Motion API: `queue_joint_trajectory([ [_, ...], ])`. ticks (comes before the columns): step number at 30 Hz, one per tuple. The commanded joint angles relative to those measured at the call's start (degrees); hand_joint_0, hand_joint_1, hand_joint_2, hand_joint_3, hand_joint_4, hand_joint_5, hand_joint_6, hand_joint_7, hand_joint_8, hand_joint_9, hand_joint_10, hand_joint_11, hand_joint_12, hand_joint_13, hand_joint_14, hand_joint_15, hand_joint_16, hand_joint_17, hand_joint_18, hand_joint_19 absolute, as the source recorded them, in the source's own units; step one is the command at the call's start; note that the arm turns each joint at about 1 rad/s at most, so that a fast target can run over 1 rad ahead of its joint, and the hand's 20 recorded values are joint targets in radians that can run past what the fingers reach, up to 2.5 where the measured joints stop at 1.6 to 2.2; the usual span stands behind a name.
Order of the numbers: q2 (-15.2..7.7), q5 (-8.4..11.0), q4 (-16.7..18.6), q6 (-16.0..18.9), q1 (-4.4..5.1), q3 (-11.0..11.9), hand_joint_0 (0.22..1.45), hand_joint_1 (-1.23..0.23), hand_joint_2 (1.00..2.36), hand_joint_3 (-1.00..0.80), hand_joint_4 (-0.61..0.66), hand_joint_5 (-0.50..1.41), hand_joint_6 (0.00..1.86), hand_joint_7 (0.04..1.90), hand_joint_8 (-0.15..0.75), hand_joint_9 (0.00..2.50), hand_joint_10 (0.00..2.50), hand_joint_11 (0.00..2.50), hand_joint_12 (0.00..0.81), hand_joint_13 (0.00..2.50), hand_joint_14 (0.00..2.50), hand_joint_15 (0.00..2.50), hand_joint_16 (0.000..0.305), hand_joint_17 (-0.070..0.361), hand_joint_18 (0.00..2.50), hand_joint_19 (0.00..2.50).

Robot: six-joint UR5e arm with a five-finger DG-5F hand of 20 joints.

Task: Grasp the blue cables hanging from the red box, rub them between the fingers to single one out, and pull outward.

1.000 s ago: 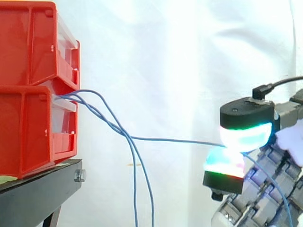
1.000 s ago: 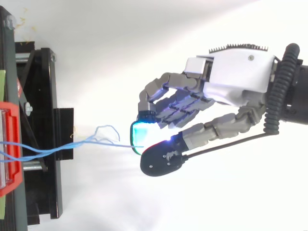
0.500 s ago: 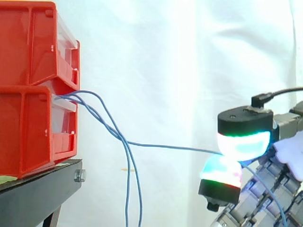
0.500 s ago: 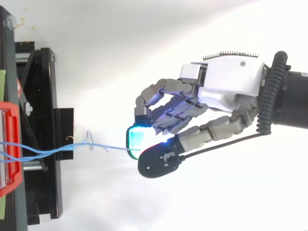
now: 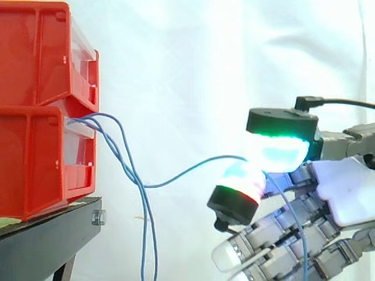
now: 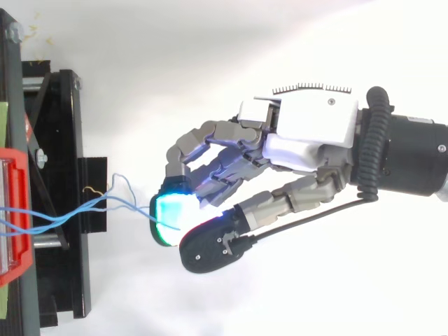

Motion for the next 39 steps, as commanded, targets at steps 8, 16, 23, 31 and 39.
queue_joint_trajectory([
  [8, 0.0, -0.05, 1.88, -0.97, 0.3, -0.06, 0.61, -0.86, 1.0, -0.04, 0.01, -0.07, 0.88, 1.14, 0.3, 0.78, 0.0, 0.11, 0.415, 0.66, 0.01, 0.23, 0.057, 0.128, 0.68, 0.21],
  [16, 0.0, -0.05, 1.88, -0.97, 0.3, -0.06, 0.6, -0.87, 1.02, -0.03, 0.03, -0.06, 0.87, 1.17, 0.308, 0.83, 0.0, 0.12, 0.419, 0.69, 0.01, 0.25, 0.058, 0.131, 0.71, 0.21],
  [23, 0.0, -0.05, 1.88, -0.97, 0.3, -0.06, 0.6, -0.88, 1.02, -0.02, 0.03, -0.06, 0.86, 1.16, 0.306, 0.85, 0.0, 0.12, 0.415, 0.68, 0.01, 0.25, 0.058, 0.131, 0.71, 0.2],
  [31, 0.0, -0.05, 1.88, -0.97, 0.3, -0.06, 0.59, -0.88, 1.04, -0.03, 0.03, -0.05, 0.86, 1.17, 0.305, 0.86, 0.0, 0.12, 0.416, 0.65, 0.01, 0.25, 0.058, 0.131, 0.69, 0.2],
  [39, 0.0, 0.04, 1.97, -0.97, 0.3, -0.06, 0.6, -0.89, 1.01, -0.04, 0.05, -0.05, 0.86, 1.18, 0.305, 0.85, 0.0, 0.13, 0.415, 0.66, 0.01, 0.25, 0.058, 0.13, 0.68, 0.2],
])
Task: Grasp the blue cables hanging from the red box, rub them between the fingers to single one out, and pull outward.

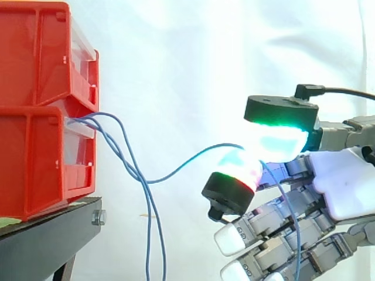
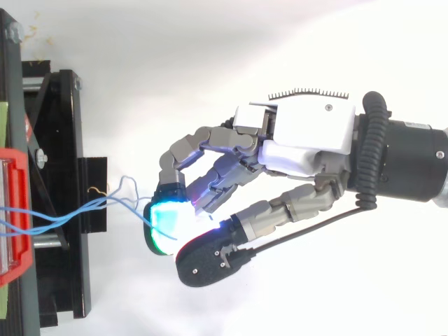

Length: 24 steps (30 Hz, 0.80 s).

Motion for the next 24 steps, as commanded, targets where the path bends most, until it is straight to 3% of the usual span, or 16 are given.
queue_joint_trajectory([
  [1, 0.0, 0.02, -0.02, 0.01, -0.01, 0.0, 0.61, -0.89, 1.0, -0.04, 0.04, -0.05, 0.86, 1.18, 0.307, 0.85, 0.0, 0.13, 0.416, 0.66, 0.01, 0.25, 0.058, 0.13, 0.68, 0.21],
  [24, 0.0, 0.02, 0.07, -0.08, -0.01, 0.0, 0.6, -0.88, 1.01, -0.06, 0.05, -0.06, 0.85, 1.18, 0.303, 0.84, 0.0, 0.15, 0.408, 0.65, 0.01, 0.26, 0.056, 0.126, 0.69, 0.25],
])
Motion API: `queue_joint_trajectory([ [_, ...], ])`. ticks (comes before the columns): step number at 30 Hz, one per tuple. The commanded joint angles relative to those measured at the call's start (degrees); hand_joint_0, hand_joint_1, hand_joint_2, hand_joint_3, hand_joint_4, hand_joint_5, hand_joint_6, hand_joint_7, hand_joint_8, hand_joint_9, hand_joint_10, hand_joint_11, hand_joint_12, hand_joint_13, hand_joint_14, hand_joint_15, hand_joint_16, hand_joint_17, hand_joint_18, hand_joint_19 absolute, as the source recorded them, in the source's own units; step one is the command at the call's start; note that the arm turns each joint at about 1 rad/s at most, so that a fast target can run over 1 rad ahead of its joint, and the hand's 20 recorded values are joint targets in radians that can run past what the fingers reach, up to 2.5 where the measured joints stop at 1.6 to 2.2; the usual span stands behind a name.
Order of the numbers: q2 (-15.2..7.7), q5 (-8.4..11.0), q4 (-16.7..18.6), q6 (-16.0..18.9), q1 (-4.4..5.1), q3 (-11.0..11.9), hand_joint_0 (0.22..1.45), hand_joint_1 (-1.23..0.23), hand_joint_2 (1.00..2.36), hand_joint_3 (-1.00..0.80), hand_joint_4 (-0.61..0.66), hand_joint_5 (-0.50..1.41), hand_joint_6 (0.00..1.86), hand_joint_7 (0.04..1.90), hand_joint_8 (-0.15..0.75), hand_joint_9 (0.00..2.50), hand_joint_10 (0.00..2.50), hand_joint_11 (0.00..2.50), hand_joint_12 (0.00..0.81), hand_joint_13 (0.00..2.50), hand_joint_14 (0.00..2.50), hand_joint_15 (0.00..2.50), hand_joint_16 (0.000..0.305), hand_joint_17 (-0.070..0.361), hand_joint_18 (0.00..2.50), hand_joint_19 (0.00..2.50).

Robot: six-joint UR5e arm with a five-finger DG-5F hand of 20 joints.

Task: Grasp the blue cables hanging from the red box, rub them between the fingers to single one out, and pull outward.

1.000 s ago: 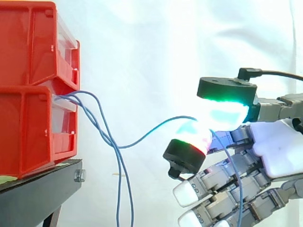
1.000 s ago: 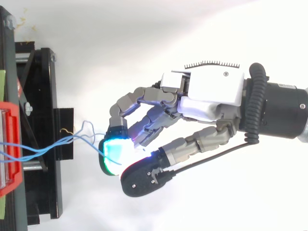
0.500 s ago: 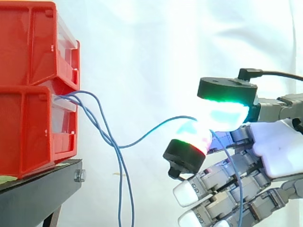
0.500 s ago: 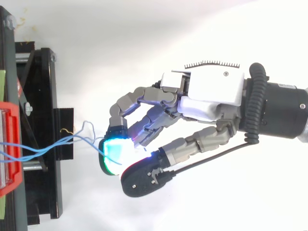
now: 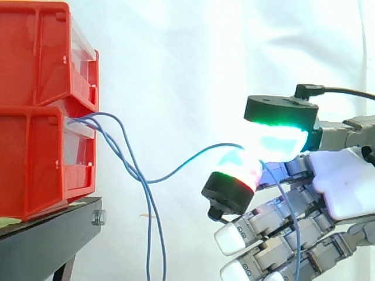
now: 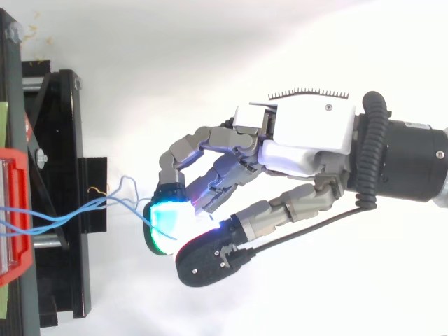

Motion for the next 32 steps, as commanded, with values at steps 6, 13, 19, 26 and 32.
queue_joint_trajectory([
  [6, 0.0, 0.0, -0.03, 0.01, -0.01, -0.02, 0.6, -0.88, 1.01, -0.06, 0.05, -0.06, 0.85, 1.19, 0.302, 0.84, 0.0, 0.15, 0.408, 0.64, 0.01, 0.26, 0.056, 0.125, 0.69, 0.26],
  [13, 0.0, 0.0, -0.03, -0.08, -0.01, -0.02, 0.61, -0.88, 1.01, -0.07, 0.05, -0.06, 0.86, 1.18, 0.304, 0.83, 0.0, 0.11, 0.406, 0.64, 0.01, 0.26, 0.056, 0.125, 0.69, 0.27],
  [19, 0.0, 0.0, 0.05, 0.01, -0.01, -0.02, 0.6, -0.87, 1.01, -0.07, 0.05, -0.07, 0.86, 1.18, 0.304, 0.83, 0.0, 0.14, 0.406, 0.64, 0.01, 0.26, 0.056, 0.125, 0.69, 0.27],
  [26, 0.0, 0.0, 0.05, 0.01, -0.01, -0.02, 0.61, -0.87, 1.01, -0.07, 0.04, -0.07, 0.86, 1.17, 0.305, 0.84, 0.0, 0.14, 0.405, 0.64, 0.01, 0.26, 0.056, 0.125, 0.69, 0.27],
  [32, 0.0, 0.0, 0.05, -0.08, -0.01, -0.02, 0.61, -0.87, 1.01, -0.07, 0.04, -0.07, 0.86, 1.18, 0.304, 0.84, 0.0, 0.16, 0.406, 0.63, 0.01, 0.26, 0.056, 0.126, 0.69, 0.27],
])
